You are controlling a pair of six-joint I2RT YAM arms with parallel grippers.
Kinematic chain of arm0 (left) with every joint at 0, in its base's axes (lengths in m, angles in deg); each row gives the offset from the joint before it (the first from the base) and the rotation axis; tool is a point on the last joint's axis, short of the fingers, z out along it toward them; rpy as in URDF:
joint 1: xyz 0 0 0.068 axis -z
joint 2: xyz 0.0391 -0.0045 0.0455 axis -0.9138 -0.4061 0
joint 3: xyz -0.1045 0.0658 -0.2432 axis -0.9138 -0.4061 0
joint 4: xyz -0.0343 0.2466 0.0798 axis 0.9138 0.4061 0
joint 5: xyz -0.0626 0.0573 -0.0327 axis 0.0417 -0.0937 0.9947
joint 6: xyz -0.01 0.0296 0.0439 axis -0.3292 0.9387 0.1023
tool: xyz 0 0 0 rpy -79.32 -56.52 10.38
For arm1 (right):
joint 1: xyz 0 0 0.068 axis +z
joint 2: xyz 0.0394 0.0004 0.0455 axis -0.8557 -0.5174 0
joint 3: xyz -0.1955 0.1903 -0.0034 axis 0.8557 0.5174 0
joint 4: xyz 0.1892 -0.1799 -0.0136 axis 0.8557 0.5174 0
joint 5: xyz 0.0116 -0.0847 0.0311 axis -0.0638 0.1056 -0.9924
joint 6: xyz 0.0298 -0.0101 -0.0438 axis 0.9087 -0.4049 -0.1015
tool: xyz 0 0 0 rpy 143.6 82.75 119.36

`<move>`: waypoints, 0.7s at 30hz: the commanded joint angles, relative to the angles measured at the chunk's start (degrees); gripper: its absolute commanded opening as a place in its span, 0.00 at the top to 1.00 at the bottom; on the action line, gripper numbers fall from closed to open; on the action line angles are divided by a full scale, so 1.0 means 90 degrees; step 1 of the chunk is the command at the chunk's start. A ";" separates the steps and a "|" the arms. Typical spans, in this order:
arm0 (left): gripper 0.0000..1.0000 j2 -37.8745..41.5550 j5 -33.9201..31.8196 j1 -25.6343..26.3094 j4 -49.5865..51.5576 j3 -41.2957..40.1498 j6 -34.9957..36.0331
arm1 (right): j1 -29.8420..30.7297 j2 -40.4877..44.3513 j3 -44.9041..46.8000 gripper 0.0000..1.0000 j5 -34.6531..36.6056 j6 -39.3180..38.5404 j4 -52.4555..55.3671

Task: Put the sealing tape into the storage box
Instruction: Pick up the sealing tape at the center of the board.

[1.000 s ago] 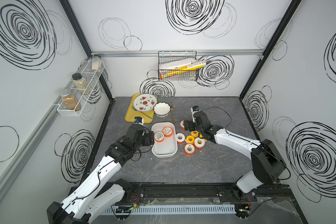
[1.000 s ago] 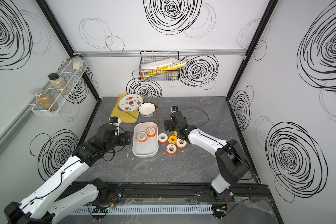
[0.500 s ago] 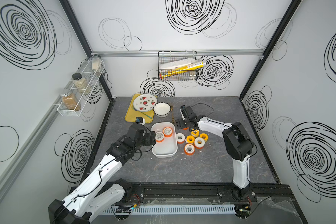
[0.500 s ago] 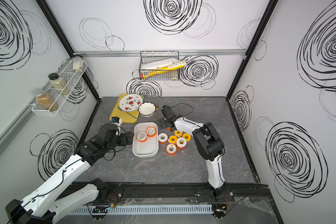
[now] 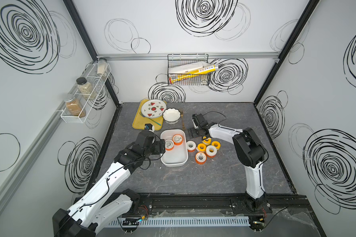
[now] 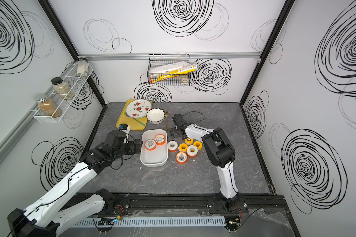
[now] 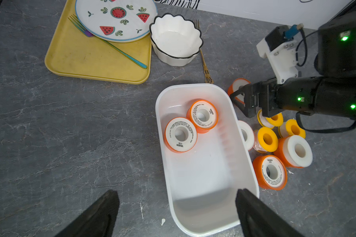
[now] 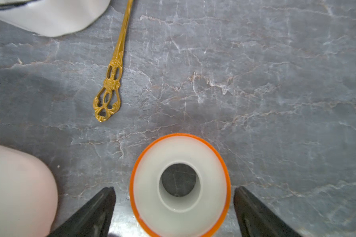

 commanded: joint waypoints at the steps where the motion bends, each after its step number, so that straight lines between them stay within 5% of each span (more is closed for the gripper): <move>1: 0.05 -0.0050 0.0040 -0.0063 -0.0206 -0.0048 0.0089 | -0.0071 -0.0168 -0.0252 0.10 -0.0159 0.0019 0.0165; 21: 0.05 -0.0109 0.0026 -0.0057 -0.0197 -0.0048 0.0079 | -0.0108 -0.0589 -0.0699 0.16 -0.0213 0.0034 0.0344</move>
